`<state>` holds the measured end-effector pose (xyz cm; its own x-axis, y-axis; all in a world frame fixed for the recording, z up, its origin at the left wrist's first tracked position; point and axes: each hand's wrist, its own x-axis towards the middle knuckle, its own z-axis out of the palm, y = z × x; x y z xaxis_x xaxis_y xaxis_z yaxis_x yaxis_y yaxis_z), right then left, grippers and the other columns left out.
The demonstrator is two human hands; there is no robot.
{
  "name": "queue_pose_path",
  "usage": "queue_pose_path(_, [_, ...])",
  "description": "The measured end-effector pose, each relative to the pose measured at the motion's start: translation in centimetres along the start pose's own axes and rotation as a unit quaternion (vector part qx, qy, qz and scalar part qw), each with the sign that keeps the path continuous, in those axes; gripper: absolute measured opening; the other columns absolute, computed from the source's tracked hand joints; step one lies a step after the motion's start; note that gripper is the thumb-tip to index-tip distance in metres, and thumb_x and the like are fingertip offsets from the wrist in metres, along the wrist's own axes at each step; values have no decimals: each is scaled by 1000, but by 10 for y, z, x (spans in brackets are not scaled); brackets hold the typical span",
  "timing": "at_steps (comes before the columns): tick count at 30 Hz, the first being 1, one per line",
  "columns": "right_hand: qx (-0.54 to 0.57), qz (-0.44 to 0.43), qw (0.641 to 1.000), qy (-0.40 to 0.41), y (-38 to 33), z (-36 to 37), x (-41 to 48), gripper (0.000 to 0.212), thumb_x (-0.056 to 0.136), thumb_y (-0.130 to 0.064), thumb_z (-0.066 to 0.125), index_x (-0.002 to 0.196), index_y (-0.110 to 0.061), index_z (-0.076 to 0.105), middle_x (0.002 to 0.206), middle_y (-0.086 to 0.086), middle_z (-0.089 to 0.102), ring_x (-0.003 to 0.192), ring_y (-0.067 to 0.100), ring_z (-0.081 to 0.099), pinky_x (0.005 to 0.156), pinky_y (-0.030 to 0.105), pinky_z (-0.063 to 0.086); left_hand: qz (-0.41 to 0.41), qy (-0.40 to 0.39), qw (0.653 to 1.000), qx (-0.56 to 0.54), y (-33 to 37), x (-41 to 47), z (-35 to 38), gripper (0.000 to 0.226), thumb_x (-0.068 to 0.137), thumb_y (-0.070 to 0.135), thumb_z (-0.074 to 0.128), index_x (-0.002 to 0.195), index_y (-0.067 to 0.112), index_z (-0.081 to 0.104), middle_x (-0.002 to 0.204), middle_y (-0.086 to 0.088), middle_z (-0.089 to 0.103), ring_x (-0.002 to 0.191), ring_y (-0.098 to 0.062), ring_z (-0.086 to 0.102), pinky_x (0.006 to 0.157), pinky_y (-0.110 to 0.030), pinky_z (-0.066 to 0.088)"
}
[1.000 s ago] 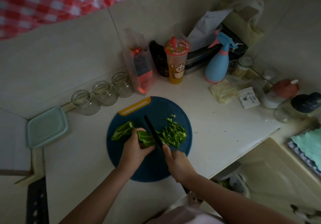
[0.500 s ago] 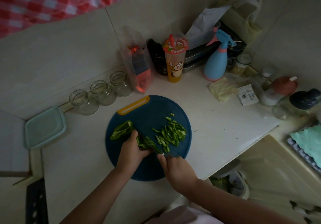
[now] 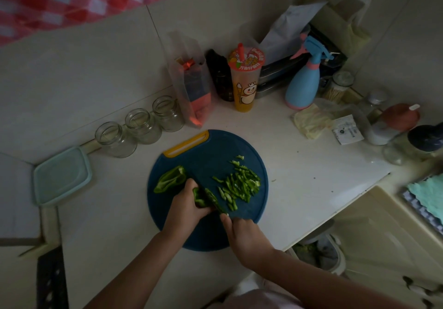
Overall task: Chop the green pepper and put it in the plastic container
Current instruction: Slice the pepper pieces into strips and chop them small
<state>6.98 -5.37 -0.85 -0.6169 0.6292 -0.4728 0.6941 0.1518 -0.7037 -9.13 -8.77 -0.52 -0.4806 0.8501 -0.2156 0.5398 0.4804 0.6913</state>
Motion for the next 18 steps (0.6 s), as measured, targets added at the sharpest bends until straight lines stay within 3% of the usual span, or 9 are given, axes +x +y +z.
queue_pose_path(3, [22, 7, 1000, -3, -3, 4, 6, 51, 101, -47, 25, 59, -20, 36, 56, -3, 43, 56, 18, 47, 70, 36, 44, 6, -4, 1000, 5, 0, 1, -1, 49, 61, 25, 86, 88, 17, 46, 77, 13, 58, 80, -8, 62, 64, -11, 44])
queue_pose_path(6, [11, 22, 1000, 9, -11, 12, 16, 49, 101, -47, 22, 62, -22, 38, 66, 2, 50, 78, 30, 60, 73, 36, 44, 3, -6, 1000, 8, 2, 0, -1, 49, 64, 25, 85, 91, 17, 45, 81, 8, 59, 82, -10, 62, 67, -18, 46])
queue_pose_path(11, [96, 61, 992, 51, -22, 8, 37, 51, 100, -50, 22, 67, -19, 45, 84, 14, 61, 88, 31, 61, 80, 34, 44, -11, 25, 999, -16, 6, 4, 0, 49, 64, 26, 85, 94, 17, 48, 80, 8, 62, 75, -4, 61, 61, -8, 45])
queue_pose_path(14, [144, 63, 985, 66, -17, -1, 35, 51, 100, -46, 26, 62, -17, 44, 70, 6, 55, 74, 24, 57, 68, 28, 38, -36, 48, 995, -75, 3, 7, 3, 52, 59, 19, 88, 95, 17, 51, 79, 11, 62, 73, 5, 59, 60, -3, 44])
queue_pose_path(16, [164, 76, 981, 63, -7, -4, 28, 55, 99, -50, 27, 63, -12, 45, 62, 3, 51, 62, 18, 54, 52, 30, 37, -48, 51, 993, -94, 2, 5, 6, 55, 58, 13, 88, 97, 17, 51, 81, 11, 61, 74, 3, 59, 61, -2, 43])
queue_pose_path(18, [162, 86, 981, 61, 1, -5, 22, 58, 97, -54, 26, 65, -10, 46, 61, 4, 52, 56, 16, 53, 46, 26, 37, -52, 41, 993, -99, 0, 4, 10, 58, 58, 10, 88, 100, 17, 50, 83, 10, 61, 76, -1, 59, 63, -1, 42])
